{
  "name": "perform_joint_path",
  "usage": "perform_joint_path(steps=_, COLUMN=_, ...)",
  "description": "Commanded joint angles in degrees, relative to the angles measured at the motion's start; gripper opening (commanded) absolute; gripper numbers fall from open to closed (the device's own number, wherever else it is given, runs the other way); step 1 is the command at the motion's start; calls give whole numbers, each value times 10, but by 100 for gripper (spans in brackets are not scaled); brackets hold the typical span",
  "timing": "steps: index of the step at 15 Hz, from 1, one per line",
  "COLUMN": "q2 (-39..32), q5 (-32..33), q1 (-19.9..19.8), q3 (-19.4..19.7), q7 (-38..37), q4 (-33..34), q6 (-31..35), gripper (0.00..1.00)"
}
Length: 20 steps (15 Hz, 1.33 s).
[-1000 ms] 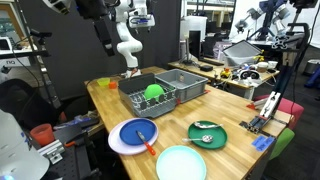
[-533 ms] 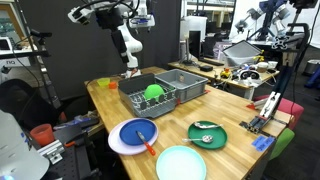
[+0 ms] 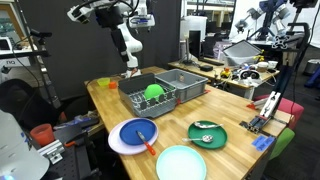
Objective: Move the silver spoon from the green pate to the blue plate
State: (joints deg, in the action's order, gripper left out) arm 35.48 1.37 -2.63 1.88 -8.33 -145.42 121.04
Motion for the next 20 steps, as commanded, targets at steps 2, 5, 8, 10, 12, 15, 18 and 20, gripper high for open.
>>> perform_joint_path(steps=2, q2=-63, q5=10, q1=-23, q3=-1, q7=-2, q4=45, q6=4, gripper=100)
perform_joint_path(steps=5, q2=-132, q5=15, q1=-32, q3=12, q7=9, q4=77, q6=6, gripper=100)
perform_joint_path(steps=8, q2=-203, q5=9, q1=-30, q3=24, q7=30, q4=111, q6=2, gripper=100)
perform_joint_path(steps=10, q2=-250, q5=2, q1=-27, q3=28, q7=43, q4=139, q6=-5, gripper=100)
perform_joint_path(steps=12, q2=-296, q5=-1, q1=-27, q3=28, q7=46, q4=171, q6=-8, gripper=100)
perform_joint_path(steps=15, q2=-350, q5=-21, q1=-27, q3=29, q7=49, q4=217, q6=-42, gripper=100)
perform_joint_path(steps=18, q2=-348, q5=-17, q1=-26, q3=26, q7=35, q4=209, q6=-20, gripper=100)
perform_joint_path(steps=20, q2=-351, q5=-20, q1=-26, q3=26, q7=35, q4=218, q6=-28, gripper=100)
